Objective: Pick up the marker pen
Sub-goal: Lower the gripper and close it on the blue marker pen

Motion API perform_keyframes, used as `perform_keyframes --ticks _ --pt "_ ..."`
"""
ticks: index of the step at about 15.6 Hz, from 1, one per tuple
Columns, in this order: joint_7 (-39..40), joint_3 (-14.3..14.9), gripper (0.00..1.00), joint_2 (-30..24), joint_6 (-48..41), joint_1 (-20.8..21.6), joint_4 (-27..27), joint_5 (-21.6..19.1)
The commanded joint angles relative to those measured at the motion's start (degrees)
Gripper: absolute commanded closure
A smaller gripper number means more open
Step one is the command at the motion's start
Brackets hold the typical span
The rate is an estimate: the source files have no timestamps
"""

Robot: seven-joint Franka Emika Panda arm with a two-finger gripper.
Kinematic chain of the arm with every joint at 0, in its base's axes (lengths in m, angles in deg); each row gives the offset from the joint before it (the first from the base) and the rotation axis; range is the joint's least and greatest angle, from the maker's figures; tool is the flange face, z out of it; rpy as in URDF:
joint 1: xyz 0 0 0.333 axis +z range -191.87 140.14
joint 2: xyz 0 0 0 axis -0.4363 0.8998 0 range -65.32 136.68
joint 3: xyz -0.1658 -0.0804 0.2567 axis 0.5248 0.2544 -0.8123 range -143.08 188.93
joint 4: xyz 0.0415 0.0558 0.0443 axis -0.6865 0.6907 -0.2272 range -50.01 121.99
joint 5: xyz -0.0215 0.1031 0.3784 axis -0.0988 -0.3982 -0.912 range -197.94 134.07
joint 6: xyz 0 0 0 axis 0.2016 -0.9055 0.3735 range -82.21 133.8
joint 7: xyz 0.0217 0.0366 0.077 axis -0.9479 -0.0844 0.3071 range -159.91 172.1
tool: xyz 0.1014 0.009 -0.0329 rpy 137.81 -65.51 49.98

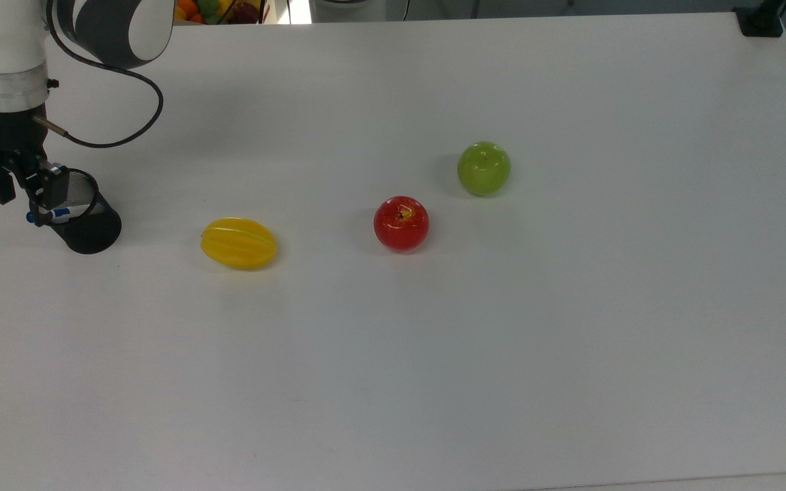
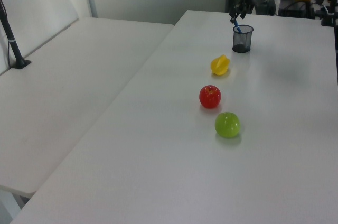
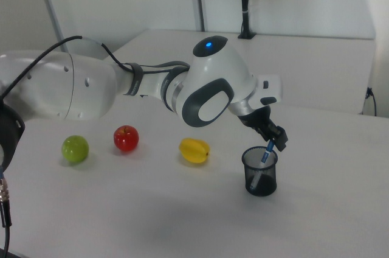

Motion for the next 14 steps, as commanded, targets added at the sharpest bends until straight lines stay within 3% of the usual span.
perform_keyframes --ticks 1,6,14 --pt "1.1 0.3 0.50 0.3 1.5 0.4 0.0 -1.2" --pt "1.2 0.3 0.67 0.3 1.5 0.3 0.0 -1.2" --pt "1.5 0.3 0.80 0.3 1.6 0.3 0.0 -1.3"
